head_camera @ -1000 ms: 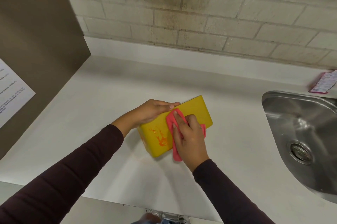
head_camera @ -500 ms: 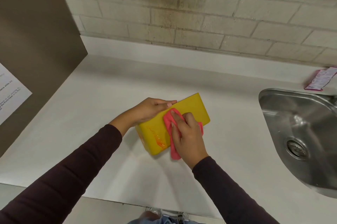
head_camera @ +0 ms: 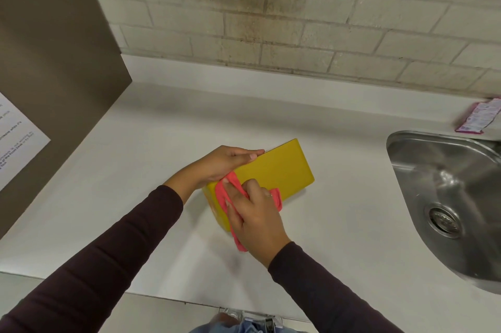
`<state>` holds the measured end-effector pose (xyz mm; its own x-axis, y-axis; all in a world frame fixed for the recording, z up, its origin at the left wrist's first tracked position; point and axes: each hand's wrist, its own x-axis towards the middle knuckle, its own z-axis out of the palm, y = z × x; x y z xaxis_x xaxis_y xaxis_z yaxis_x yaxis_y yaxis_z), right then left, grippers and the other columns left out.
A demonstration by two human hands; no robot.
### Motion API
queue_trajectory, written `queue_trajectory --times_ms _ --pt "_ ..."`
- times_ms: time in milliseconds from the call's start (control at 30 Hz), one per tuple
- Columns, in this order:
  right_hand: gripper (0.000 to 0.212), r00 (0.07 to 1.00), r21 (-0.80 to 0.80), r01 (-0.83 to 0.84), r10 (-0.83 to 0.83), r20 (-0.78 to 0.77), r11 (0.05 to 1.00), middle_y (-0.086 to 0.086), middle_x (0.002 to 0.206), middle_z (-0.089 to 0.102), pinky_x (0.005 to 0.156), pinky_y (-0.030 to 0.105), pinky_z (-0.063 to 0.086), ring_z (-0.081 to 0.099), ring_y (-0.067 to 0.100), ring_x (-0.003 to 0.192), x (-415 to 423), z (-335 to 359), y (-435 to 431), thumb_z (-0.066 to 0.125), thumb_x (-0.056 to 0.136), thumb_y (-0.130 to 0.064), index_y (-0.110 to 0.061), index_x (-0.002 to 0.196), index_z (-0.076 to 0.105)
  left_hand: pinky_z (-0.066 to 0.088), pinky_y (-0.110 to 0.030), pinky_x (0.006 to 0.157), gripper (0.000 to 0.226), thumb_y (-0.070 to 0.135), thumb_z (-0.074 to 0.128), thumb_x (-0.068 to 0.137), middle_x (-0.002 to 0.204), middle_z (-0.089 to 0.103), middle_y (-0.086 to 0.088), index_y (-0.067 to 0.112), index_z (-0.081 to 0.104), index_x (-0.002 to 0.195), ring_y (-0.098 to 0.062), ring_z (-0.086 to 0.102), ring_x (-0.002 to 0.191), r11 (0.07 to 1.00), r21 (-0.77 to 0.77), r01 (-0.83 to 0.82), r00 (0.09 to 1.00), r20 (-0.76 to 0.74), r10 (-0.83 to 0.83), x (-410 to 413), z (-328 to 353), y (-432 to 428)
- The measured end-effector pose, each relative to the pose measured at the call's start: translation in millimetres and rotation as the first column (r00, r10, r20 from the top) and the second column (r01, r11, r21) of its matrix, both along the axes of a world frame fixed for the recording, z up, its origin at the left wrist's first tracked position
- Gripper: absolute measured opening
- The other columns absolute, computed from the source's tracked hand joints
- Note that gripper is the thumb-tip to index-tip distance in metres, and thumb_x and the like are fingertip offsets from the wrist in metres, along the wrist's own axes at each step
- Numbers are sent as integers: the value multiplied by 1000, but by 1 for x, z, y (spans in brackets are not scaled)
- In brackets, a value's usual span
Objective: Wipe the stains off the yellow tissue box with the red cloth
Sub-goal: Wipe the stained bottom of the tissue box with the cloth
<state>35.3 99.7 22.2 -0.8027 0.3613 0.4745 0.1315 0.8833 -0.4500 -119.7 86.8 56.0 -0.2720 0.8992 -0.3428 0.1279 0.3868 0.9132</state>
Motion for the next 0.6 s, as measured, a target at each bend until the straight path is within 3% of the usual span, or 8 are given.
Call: queue_trajectory --times_ms 133,267,367,500,600 --pt "39 998 214 -66 66 7 975 9 74 52 55 27 32 45 23 57 16 -10 9 66 80 -15 -12 119 60 37 -25 107 31 35 52 92 126 60 14 27 62 120 -3 53 119 1000 -8 3 1000 -13 -3 0 -2 1" --pt "39 993 240 -119 110 51 963 9 76 55 61 30 38 52 25 64 36 -17 30 60 84 -17 -14 122 51 45 -15 92 27 44 54 88 120 63 15 39 64 113 7 59 101 1000 -12 1 1000 -25 -1 0 -1 1" --pt "32 998 156 52 -56 23 986 14 79 58 60 36 48 56 30 65 44 -17 55 53 88 -23 -10 116 62 48 -14 84 25 42 52 91 114 65 15 39 64 113 6 61 98 1000 -12 -11 1000 -12 11 2 -3 1" --pt "30 980 -28 199 -200 -17 980 17 99 60 73 34 45 58 33 80 39 -11 73 53 90 -23 -8 113 66 47 -4 67 29 41 50 92 104 64 21 34 63 117 13 62 83 1000 -6 -30 999 -28 30 4 0 0" --pt "28 976 -111 209 -215 -44 972 17 102 59 77 39 48 58 31 86 27 -8 64 54 91 -19 -6 114 64 48 -7 71 31 45 53 88 105 63 21 37 63 116 11 60 87 999 -13 -32 998 -57 31 1 2 1"
